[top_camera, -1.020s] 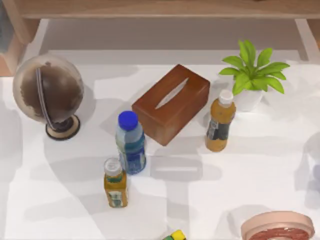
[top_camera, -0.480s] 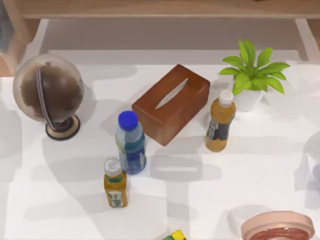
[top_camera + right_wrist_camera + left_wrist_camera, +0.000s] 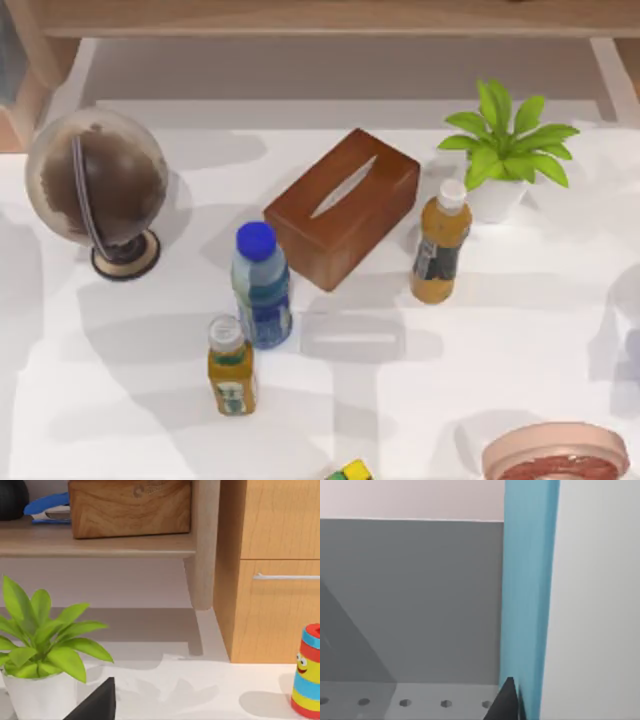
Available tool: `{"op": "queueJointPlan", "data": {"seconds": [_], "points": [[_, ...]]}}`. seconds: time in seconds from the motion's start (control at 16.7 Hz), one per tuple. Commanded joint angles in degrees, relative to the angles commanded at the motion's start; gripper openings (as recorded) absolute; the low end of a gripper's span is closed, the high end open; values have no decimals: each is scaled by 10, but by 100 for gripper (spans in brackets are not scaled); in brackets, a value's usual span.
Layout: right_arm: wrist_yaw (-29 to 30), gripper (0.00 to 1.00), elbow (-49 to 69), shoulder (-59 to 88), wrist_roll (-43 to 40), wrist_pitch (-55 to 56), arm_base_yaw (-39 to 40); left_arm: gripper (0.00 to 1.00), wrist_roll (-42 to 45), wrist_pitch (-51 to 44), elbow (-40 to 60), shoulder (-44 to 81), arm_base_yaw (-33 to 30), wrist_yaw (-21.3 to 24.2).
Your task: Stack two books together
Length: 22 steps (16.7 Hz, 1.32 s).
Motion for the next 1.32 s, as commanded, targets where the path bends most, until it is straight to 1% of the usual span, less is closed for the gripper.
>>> {"op": "queueJointPlan", "data": {"seconds": [0.42, 0.54, 0.66, 0.78, 0.96, 1.32], "points": [[0, 100, 0, 0, 0, 0, 0, 0, 0, -3, 13, -2, -3, -4], [0, 100, 0, 0, 0, 0, 0, 0, 17, -4, 8, -12, -1, 0], [0, 100, 0, 0, 0, 0, 0, 0, 57, -6, -3, -33, 9, 8], [0, 100, 0, 0, 0, 0, 0, 0, 117, -10, -18, -60, 28, 20], [0, 100, 0, 0, 0, 0, 0, 0, 238, -20, -51, -105, 67, 45], [0, 100, 0, 0, 0, 0, 0, 0, 546, -50, -149, -179, 172, 103]]}}
